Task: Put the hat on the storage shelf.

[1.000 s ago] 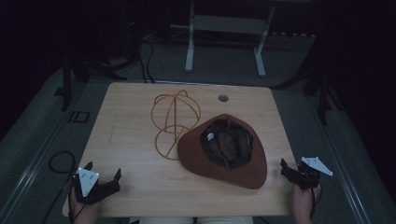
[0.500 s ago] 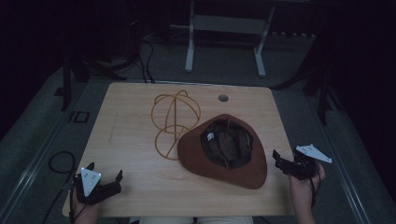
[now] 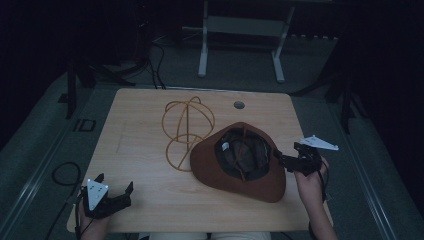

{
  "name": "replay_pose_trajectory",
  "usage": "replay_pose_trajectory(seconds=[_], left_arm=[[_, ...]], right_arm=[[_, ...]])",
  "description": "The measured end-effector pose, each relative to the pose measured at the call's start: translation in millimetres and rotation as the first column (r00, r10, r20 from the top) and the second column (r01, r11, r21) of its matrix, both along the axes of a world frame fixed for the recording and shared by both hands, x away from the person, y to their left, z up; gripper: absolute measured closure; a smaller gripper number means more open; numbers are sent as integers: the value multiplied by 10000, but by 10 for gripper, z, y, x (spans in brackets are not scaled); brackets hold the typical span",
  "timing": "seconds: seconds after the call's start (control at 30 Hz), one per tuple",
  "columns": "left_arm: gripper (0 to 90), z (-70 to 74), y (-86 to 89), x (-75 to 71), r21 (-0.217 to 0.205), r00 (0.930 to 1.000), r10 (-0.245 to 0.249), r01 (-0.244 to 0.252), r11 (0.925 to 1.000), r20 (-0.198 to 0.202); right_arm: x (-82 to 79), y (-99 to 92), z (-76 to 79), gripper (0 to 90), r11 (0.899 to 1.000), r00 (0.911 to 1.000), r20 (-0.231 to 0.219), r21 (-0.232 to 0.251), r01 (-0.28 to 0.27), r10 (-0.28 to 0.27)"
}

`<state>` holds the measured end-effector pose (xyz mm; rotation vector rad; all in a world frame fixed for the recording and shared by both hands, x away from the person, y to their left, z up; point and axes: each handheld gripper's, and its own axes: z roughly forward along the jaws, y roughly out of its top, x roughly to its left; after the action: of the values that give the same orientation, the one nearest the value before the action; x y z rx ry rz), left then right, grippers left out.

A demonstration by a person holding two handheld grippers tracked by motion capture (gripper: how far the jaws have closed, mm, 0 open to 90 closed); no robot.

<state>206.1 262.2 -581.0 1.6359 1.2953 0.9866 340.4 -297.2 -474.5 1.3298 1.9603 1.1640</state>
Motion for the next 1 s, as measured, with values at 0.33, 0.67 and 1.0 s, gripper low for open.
replay_pose_trajectory(seconds=[0.33,0.67,1.0], left_arm=[[19,48,-57,-6,-535,9975,-318,284,9982,-634],[20,92,-129,-38,-401,9896,-981,943,9947,-1048],[19,74,-195,-27,-134,9800,-1375,1370,9905,-1441]], right_arm=[[328,261,-36,133,9974,9973,-404,-365,-621,606],[642,433,-217,141,9940,9923,-1088,-846,-689,596],[867,548,-407,153,9837,9799,-1980,-1694,-603,259]])
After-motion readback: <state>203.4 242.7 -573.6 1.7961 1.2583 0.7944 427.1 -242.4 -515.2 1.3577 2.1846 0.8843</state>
